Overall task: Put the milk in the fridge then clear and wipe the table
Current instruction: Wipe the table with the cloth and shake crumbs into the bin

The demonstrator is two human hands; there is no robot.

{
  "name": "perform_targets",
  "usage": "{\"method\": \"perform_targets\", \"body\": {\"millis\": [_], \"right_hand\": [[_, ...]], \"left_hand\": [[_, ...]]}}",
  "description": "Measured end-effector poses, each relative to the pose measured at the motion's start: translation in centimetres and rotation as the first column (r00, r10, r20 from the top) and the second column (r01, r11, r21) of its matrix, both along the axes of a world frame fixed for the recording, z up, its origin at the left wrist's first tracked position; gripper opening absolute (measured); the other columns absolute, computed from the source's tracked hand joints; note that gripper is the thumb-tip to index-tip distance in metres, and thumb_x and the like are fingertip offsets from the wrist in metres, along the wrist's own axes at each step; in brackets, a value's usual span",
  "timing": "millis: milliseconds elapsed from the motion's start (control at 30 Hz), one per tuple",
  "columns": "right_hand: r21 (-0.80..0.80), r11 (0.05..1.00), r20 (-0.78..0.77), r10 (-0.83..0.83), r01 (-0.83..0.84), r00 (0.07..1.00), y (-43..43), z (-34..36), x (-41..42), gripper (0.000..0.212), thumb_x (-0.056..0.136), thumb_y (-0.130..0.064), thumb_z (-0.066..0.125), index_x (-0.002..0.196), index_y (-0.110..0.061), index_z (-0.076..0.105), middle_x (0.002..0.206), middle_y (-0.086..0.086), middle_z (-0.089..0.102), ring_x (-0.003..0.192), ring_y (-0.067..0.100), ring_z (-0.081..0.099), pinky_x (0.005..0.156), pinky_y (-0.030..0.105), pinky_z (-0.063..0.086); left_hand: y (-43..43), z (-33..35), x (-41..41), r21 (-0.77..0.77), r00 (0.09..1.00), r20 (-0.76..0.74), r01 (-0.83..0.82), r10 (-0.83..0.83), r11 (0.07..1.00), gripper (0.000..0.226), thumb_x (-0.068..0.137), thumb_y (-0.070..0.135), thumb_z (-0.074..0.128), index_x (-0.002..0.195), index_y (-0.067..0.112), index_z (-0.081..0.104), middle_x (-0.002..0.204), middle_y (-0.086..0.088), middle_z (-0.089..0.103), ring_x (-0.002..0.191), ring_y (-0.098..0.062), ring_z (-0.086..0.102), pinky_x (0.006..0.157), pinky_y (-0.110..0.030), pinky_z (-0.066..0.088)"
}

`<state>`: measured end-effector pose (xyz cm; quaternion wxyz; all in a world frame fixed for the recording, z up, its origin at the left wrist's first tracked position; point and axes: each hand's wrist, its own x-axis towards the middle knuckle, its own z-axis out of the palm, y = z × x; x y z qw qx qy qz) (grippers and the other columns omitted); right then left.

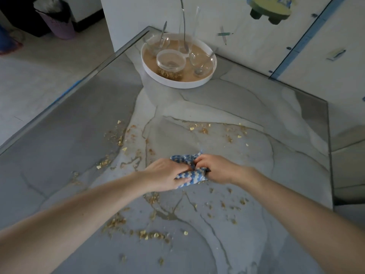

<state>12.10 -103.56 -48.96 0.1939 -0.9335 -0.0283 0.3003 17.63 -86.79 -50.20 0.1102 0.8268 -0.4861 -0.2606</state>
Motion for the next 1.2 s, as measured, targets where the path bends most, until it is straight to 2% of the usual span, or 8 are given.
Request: {"method": "perform_targets", "body": {"millis": [167, 267, 433, 533, 667, 933, 1033, 1200], "right_hand": [[0.008, 0.998, -0.057, -0.069, 0.069, 0.996, -0.8, 0.6, -3.9, 0.04, 0.079, 0.005, 0.045, 0.114, -0.007, 0.061, 0.123, 0.009, 0.056, 0.113, 0.024, 0.051, 0.09, 0.027, 0.039], [0.01, 0.985, -0.109, -0.169, 0.171, 0.979, -1.5, 1.7, -5.1, 0.029, 0.079, 0.003, 0.043, 0.1, -0.001, 0.062, 0.093, 0.015, 0.061, 0.082, 0.024, 0.056, 0.068, 0.029, 0.042], [0.159, 0.923, -0.085, -0.34, 0.349, 0.937, -2.6, 5.0, -5.1, 0.018, 0.082, -0.003, 0.048, 0.066, -0.009, 0.048, 0.062, 0.003, 0.048, 0.062, 0.016, 0.046, 0.058, 0.027, 0.035], [0.264, 0.86, -0.041, -0.442, 0.436, 0.896, -3.0, 7.4, -3.7, 0.009, 0.082, -0.002, 0.051, 0.084, 0.004, 0.057, 0.072, 0.008, 0.055, 0.069, 0.017, 0.053, 0.066, 0.028, 0.043], [0.427, 0.736, 0.024, -0.59, 0.526, 0.807, -3.5, 9.6, -0.7, 0.007, 0.08, 0.0, 0.057, 0.083, -0.006, 0.06, 0.076, 0.005, 0.059, 0.07, 0.012, 0.056, 0.065, 0.015, 0.046], [0.441, 0.771, 0.232, -0.592, 0.459, 0.771, -2.2, 10.4, 9.5, 0.016, 0.082, -0.001, 0.053, 0.097, 0.0, 0.056, 0.085, 0.008, 0.053, 0.078, 0.015, 0.048, 0.071, 0.025, 0.039], [0.436, 0.785, 0.281, -0.584, 0.441, 0.762, -1.4, 9.4, 13.5, 0.009, 0.082, 0.002, 0.048, 0.088, -0.002, 0.052, 0.076, 0.006, 0.047, 0.07, 0.013, 0.042, 0.054, 0.013, 0.034], [0.416, 0.802, 0.36, -0.578, 0.429, 0.732, -0.5, 5.4, 18.5, 0.018, 0.081, 0.005, 0.045, 0.096, 0.009, 0.053, 0.086, 0.018, 0.053, 0.079, 0.028, 0.047, 0.068, 0.028, 0.032]], "left_hand": [[-1.4, 1.0, -2.8, 0.022, 0.995, -0.019, 0.1, -0.1, 0.995, 0.035, 0.096, 0.04, 0.037, 0.123, 0.023, 0.051, 0.074, 0.005, 0.055, 0.067, -0.016, 0.051, 0.059, -0.027, 0.03], [-2.3, 1.9, -3.4, 0.012, 0.975, -0.199, 0.1, -0.096, 0.995, 0.032, 0.096, 0.038, 0.038, 0.117, 0.019, 0.053, 0.065, 0.014, 0.043, 0.056, -0.002, 0.042, 0.052, -0.021, 0.031], [-2.4, 4.2, -2.1, -0.155, 0.915, -0.399, -0.121, 0.05, 0.98, 0.015, 0.093, 0.033, 0.048, 0.087, 0.02, 0.052, 0.068, 0.009, 0.052, 0.059, -0.005, 0.048, 0.05, -0.008, 0.036], [-2.4, 5.7, -0.1, -0.246, 0.806, -0.567, -0.364, 0.171, 0.898, 0.015, 0.088, 0.026, 0.058, 0.086, 0.011, 0.06, 0.078, -0.004, 0.061, 0.07, -0.014, 0.056, 0.066, -0.022, 0.043], [-2.9, 7.2, 2.7, -0.275, 0.557, -0.814, -0.616, 0.162, 0.738, 0.007, 0.087, 0.015, 0.059, 0.089, 0.018, 0.065, 0.089, -0.002, 0.069, 0.089, -0.019, 0.066, 0.086, -0.034, 0.052], [-2.4, 8.5, 10.9, -0.471, 0.713, -0.614, -0.675, 0.338, 0.568, 0.003, 0.091, 0.026, 0.054, 0.09, 0.028, 0.056, 0.084, 0.009, 0.062, 0.081, -0.006, 0.059, 0.076, -0.02, 0.047], [-2.3, 7.3, 13.8, -0.49, 0.744, -0.495, -0.666, 0.449, 0.563, 0.012, 0.094, 0.03, 0.047, 0.1, 0.02, 0.051, 0.082, 0.003, 0.058, 0.077, -0.013, 0.054, 0.069, -0.026, 0.042], [-2.1, 4.2, 17.0, -0.453, 0.747, -0.375, -0.664, 0.548, 0.595, 0.02, 0.096, 0.029, 0.041, 0.11, 0.016, 0.045, 0.07, 0.004, 0.047, 0.06, -0.012, 0.044, 0.051, -0.027, 0.033]]}}
